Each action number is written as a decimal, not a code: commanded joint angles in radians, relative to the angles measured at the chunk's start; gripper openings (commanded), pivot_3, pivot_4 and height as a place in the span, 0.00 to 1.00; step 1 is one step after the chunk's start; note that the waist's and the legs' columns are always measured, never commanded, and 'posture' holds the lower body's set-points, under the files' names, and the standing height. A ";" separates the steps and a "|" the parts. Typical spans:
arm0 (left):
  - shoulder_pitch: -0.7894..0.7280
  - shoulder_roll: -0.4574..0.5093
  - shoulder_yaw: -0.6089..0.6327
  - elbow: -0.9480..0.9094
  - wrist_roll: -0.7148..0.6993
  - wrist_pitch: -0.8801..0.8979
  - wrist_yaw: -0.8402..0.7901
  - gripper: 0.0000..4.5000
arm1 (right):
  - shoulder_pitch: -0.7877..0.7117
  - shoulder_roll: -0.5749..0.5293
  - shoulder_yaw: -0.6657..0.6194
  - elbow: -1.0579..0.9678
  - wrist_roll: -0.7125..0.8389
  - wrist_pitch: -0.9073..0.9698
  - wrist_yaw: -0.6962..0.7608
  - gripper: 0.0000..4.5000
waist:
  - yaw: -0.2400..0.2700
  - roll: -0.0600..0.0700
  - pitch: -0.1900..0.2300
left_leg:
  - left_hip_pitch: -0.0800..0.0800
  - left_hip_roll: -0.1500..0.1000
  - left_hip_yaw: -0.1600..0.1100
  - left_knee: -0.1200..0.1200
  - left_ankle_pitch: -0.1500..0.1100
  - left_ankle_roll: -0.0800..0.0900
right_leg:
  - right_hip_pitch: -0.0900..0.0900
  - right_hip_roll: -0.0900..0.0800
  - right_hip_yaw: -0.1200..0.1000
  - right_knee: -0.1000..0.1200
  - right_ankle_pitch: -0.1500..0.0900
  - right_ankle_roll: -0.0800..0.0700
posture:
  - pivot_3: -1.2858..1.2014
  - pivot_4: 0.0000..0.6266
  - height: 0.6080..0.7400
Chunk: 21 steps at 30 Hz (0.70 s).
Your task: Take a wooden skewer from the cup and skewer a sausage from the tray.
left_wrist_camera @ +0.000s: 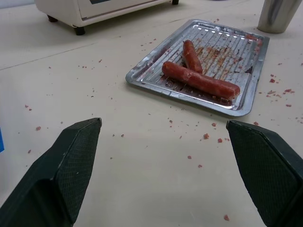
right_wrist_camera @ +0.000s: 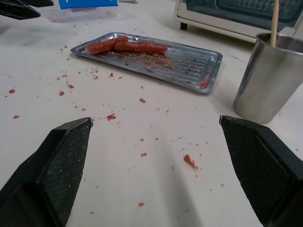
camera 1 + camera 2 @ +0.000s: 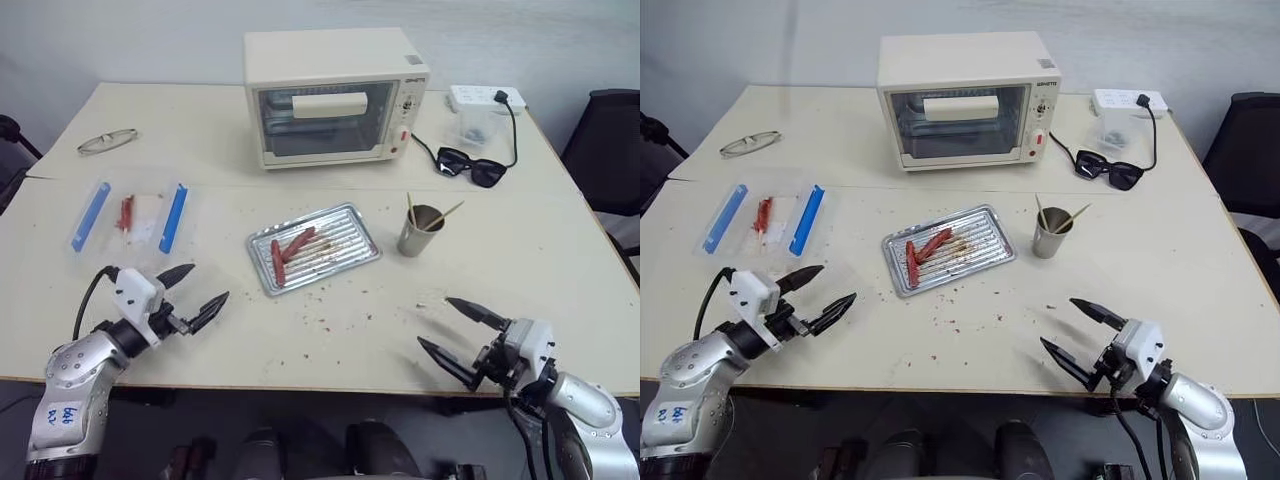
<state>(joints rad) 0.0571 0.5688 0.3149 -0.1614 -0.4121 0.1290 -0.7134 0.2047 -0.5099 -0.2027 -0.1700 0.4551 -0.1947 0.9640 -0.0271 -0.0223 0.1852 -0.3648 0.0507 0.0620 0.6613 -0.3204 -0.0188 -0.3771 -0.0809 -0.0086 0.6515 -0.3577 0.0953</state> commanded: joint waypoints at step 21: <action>-0.167 0.263 0.052 0.039 -0.230 0.151 -0.386 1.00 | -0.197 -0.398 -0.287 0.462 0.128 0.102 0.339 1.00 | -0.010 0.002 0.001 | 0.000 0.000 0.001 0.000 0.000 0.000 | 0.001 0.002 0.000 -0.003 0.000 0.000 | 0.52 0.24 1.00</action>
<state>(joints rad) -0.0976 0.8333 0.3563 -0.1110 -0.6401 0.2975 -1.0920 0.0415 -0.8766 -0.4801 0.2860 0.5668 -0.0971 1.2676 -0.0373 -0.0200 0.1865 -0.3647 0.0512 0.0639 0.6614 -0.3202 -0.0188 -0.3761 -0.0788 -0.0079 0.6486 -0.3576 0.0954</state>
